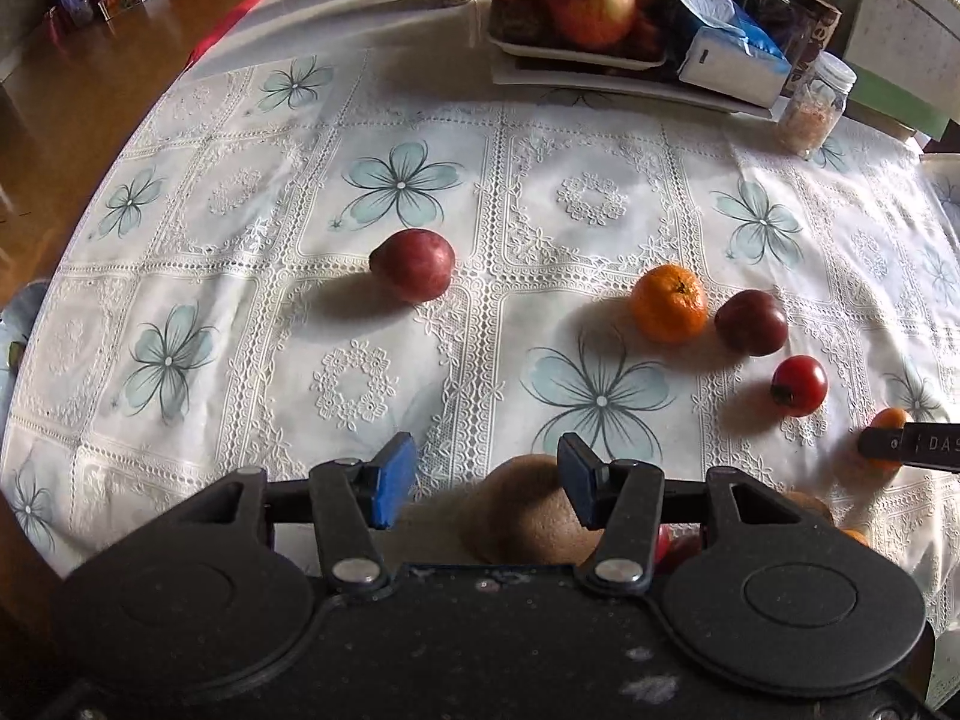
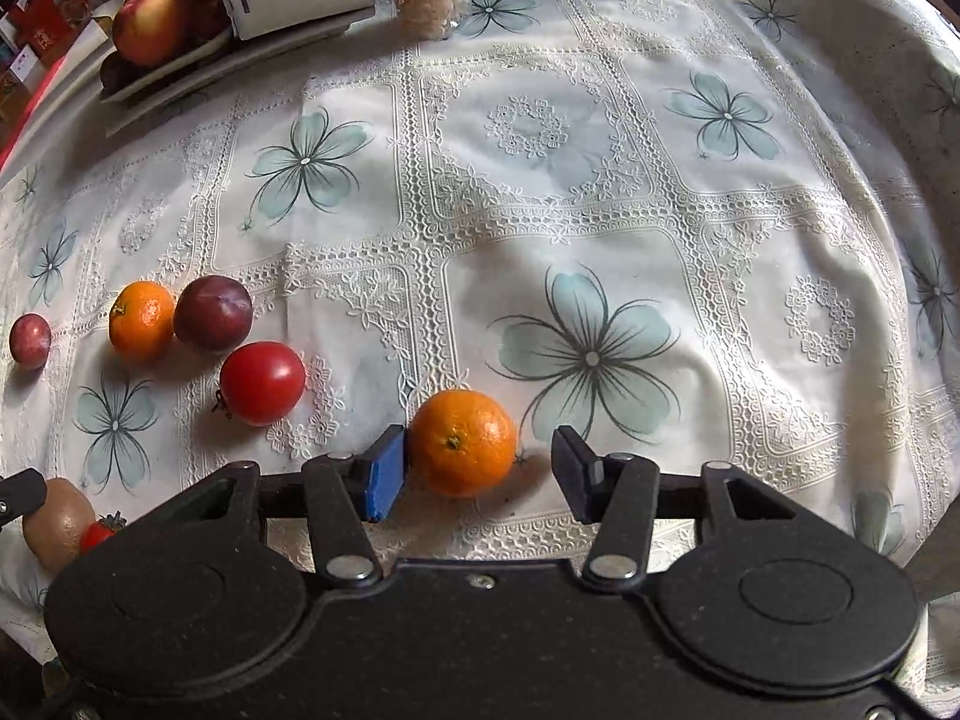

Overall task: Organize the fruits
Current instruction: 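Close the right tool on a tangerine while the left tool reaches toward a red apple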

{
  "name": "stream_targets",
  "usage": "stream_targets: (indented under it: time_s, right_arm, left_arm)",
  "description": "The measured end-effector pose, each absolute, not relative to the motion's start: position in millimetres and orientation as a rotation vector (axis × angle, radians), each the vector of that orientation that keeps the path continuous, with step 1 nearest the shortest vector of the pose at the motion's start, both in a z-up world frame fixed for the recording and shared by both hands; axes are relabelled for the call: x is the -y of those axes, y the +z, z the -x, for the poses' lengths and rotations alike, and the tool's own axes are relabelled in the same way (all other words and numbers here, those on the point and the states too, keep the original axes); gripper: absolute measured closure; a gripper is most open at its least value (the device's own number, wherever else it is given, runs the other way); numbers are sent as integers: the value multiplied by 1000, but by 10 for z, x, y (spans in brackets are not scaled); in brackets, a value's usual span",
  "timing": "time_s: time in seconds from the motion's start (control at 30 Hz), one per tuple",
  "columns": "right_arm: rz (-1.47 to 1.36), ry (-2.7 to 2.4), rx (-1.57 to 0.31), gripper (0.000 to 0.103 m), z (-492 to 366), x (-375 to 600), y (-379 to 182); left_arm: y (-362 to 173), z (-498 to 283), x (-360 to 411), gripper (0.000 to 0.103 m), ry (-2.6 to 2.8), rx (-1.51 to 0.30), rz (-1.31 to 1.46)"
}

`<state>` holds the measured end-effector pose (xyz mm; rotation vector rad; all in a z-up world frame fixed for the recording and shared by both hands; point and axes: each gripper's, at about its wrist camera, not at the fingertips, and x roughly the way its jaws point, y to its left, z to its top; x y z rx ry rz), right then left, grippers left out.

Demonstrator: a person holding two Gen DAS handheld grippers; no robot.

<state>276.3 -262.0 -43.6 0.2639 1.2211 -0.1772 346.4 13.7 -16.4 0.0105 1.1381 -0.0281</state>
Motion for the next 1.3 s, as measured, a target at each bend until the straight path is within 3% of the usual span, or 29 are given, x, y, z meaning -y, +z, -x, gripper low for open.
stream_targets:
  time_s: [0.1, 0.6, 0.9, 1.3]
  right_arm:
    - [-270, -166, -1223, 57, -2762, 2594, -416]
    - [-346, -172, -1197, 57, -2646, 2689, -236]
    - [-286, -161, -1153, 57, -2617, 2609, -100]
    - [-284, -158, -1156, 57, -2626, 2590, -107]
  left_arm:
    - [-156, -3489, -187, 49, -9, -1131, 1]
    - [-141, -3638, -390, 53, 72, -1112, 60]
    - [-4, -4146, -287, 53, 49, -1067, 8]
    - [-370, -4622, -398, 53, 75, -1132, 35]
